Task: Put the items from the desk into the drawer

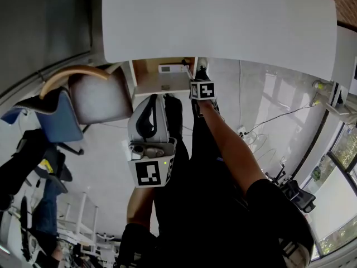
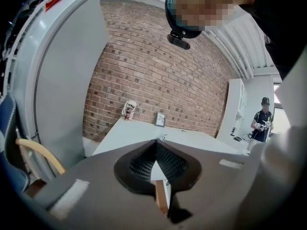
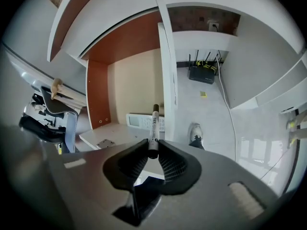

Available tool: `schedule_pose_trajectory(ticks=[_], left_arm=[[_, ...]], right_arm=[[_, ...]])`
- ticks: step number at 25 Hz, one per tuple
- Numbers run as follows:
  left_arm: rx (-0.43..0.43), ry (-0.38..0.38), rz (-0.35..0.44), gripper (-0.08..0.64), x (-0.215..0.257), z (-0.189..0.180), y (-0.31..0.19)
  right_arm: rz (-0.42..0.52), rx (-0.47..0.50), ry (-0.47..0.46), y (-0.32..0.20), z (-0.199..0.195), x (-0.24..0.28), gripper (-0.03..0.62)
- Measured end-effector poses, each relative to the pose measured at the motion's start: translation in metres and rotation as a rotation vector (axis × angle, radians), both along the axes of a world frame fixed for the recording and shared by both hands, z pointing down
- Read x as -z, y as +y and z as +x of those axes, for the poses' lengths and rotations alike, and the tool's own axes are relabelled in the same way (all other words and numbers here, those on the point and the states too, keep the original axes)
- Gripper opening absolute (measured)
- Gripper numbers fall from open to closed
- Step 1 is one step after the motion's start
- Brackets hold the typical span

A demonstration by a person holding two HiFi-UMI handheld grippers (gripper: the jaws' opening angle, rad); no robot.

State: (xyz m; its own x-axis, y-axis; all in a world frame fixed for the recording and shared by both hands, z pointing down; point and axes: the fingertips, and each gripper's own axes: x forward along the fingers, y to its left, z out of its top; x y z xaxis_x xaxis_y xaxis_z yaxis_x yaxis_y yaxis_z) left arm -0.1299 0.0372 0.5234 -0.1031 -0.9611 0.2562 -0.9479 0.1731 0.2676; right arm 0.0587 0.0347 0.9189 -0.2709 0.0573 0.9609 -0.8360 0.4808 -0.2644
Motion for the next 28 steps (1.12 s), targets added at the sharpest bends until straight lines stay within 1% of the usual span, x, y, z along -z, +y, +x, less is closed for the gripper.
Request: schedule_pose_trajectory(ticks=[6, 10, 16, 18, 23, 26, 28], left_arm=[[0.024, 0.027, -0.014, 0.018, -0.011, -0.006, -0.001], [0.025, 0.036, -0.019, 0.018, -0.013, -0.004, -0.001], [0.033, 0.038, -0.019, 0.018, -0.013, -0.004, 0.001], [0.038, 0.039, -0.019, 0.018, -0.013, -0.004, 0.003], [0.051, 0.029, -0.018, 0.018, -0.012, -0.004, 0.008], [0.051, 0.020, -0.018, 0.018, -0.007, 0.000, 0.012], [0.051, 0.010, -0.014, 0.018, -0.002, 0.001, 0.012]], right_arm=[[-0.016, 0.018, 0.036, 0.004, 0.001, -0.013, 0.071], [-0.023, 0.016, 0.047, 0.007, 0.005, -0.017, 0.072], [-0.016, 0.008, 0.051, 0.008, 0.007, -0.022, 0.074], [-0.013, 0.002, 0.051, 0.008, 0.008, -0.022, 0.089], [0.000, 0.006, 0.043, 0.009, 0.007, -0.013, 0.089], [0.017, 0.015, 0.030, 0.005, 0.008, -0.001, 0.059], [0.032, 0.035, 0.008, -0.001, 0.003, 0.010, 0.003]])
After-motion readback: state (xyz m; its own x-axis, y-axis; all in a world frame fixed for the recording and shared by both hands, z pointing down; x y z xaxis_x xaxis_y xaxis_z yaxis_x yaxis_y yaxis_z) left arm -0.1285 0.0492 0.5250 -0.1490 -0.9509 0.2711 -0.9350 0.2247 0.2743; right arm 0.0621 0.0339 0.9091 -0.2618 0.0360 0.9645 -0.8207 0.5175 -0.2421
